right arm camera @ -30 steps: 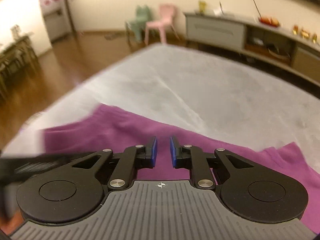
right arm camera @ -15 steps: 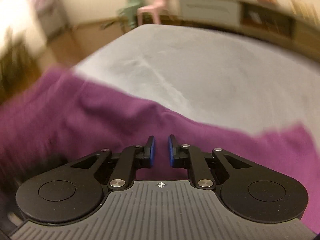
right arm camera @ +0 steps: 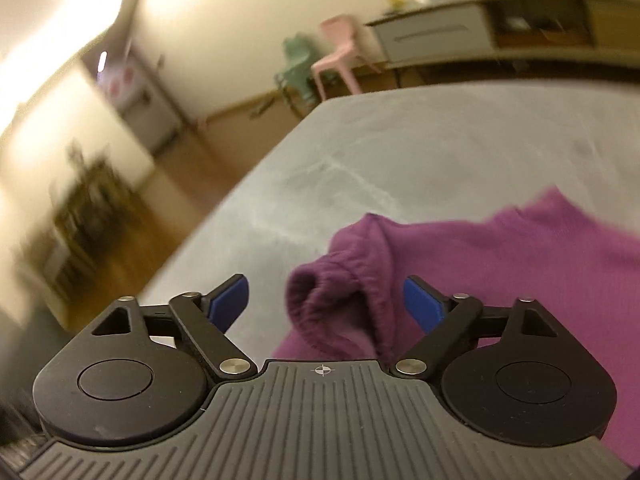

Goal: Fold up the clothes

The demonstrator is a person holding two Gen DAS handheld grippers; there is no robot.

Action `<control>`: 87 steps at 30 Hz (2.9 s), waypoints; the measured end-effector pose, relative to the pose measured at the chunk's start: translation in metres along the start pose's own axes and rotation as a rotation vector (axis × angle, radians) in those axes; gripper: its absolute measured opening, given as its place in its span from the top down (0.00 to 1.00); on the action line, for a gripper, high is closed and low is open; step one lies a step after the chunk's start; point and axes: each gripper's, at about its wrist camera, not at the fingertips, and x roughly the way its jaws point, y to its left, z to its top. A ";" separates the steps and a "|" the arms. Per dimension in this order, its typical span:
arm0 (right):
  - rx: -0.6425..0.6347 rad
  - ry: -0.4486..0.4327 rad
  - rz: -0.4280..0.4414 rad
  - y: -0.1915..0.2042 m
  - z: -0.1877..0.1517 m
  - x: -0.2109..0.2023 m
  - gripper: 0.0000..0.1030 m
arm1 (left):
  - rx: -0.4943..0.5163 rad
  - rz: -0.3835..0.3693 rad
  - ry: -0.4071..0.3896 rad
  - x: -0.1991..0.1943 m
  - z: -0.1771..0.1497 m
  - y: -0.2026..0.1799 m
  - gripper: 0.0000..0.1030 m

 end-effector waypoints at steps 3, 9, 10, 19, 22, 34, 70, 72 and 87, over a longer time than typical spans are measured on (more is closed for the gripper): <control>-0.166 0.069 -0.102 0.025 0.004 0.023 0.17 | -0.007 -0.002 0.000 -0.004 0.000 -0.002 0.80; -0.193 0.064 -0.370 0.004 0.006 0.030 0.57 | -0.068 -0.063 -0.022 -0.019 0.002 0.001 0.72; -0.162 0.059 -0.379 -0.005 0.006 0.031 0.57 | -0.101 -0.086 -0.027 -0.024 0.003 0.006 0.69; -0.096 0.034 -0.333 -0.025 0.001 0.033 0.59 | -0.805 -0.260 0.074 -0.028 -0.041 0.116 0.36; -0.148 0.064 -0.403 -0.008 -0.009 0.032 0.65 | -0.978 -0.341 0.114 -0.016 -0.058 0.136 0.36; -0.306 -0.008 -0.469 -0.003 -0.019 0.000 0.66 | -1.066 -0.573 0.002 -0.021 -0.069 0.147 0.34; -0.200 -0.051 -0.390 0.030 0.009 -0.080 0.66 | -1.134 -0.405 0.131 0.010 -0.081 0.150 0.75; -0.221 -0.027 -0.406 0.026 -0.016 -0.092 0.78 | -1.139 -0.392 0.139 0.012 -0.080 0.149 0.71; -0.106 0.064 -0.350 -0.018 -0.071 -0.077 0.93 | -1.018 -0.298 -0.017 -0.019 -0.042 0.128 0.91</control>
